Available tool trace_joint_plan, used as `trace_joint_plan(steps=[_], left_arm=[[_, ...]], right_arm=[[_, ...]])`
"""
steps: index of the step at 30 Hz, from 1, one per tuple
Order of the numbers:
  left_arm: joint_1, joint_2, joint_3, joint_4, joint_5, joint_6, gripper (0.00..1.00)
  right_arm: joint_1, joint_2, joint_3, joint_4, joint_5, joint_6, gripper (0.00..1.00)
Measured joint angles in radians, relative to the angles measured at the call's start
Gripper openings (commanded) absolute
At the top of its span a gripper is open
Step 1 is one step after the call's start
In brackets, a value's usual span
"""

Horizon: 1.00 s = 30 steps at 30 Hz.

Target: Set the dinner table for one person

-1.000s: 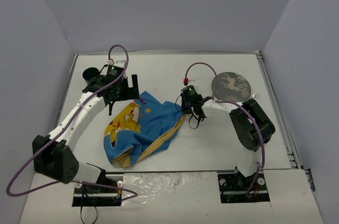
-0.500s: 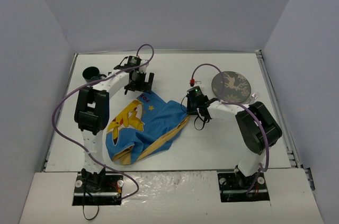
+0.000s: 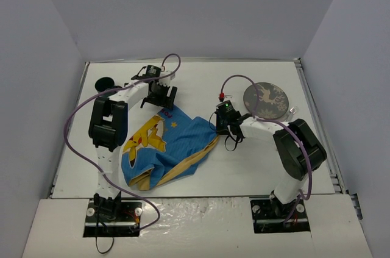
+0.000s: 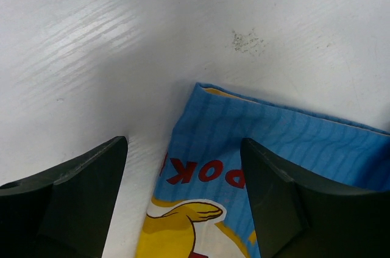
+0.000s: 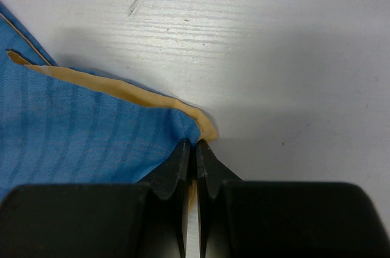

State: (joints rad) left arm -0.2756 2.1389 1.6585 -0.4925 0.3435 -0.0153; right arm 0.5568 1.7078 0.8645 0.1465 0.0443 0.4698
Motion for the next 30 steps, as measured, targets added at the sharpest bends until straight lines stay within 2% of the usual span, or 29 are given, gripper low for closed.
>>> trace_joint_plan(steps=[12, 14, 17, 19, 30], left_arm=[[-0.048, 0.016, -0.005, 0.03, -0.042, 0.038, 0.48], [-0.061, 0.018, -0.005, 0.039, -0.057, 0.041, 0.38], [-0.076, 0.023, -0.005, 0.05, -0.073, 0.044, 0.11], [-0.081, 0.024, -0.005, 0.054, -0.079, 0.043, 0.02], [-0.061, -0.01, -0.008, 0.047, -0.096, 0.042, 0.0]], right_arm=[[0.0, -0.026, -0.015, -0.017, 0.0, 0.0, 0.0], [-0.001, -0.033, -0.02, -0.018, 0.0, 0.0, 0.0], [-0.002, -0.044, -0.025, -0.024, 0.0, 0.0, 0.0], [-0.003, -0.054, -0.027, -0.027, 0.0, 0.0, 0.0], [-0.015, -0.207, -0.005, -0.117, 0.02, -0.048, 0.0]])
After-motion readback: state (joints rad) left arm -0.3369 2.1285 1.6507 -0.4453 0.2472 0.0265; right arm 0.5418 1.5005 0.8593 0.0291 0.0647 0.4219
